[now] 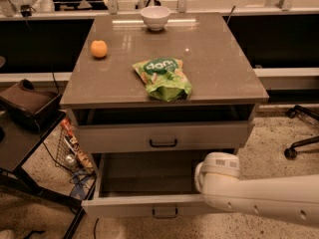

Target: Open middle drawer

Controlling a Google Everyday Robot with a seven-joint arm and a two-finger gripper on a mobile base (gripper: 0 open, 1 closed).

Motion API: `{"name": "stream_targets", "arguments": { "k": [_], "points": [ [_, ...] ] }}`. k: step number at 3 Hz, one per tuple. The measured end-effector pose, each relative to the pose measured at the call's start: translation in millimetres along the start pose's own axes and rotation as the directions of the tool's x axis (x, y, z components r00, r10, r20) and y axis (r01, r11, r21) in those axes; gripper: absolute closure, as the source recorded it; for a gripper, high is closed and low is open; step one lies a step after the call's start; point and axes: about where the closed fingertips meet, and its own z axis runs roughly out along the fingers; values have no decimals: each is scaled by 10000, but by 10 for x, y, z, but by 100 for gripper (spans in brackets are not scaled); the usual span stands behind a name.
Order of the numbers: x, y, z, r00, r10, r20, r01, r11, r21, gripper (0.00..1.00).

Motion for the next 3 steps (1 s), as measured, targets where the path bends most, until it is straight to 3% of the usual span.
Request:
{"name": "stream_targets", "arguments": {
  "k": [2,3],
  "points": [
    [284,-137,837,9906,779,1120,-729,9962,-486,100],
    [273,18,1351,9735,1261,1906,-1102,9897,-918,100]
  ]
}}
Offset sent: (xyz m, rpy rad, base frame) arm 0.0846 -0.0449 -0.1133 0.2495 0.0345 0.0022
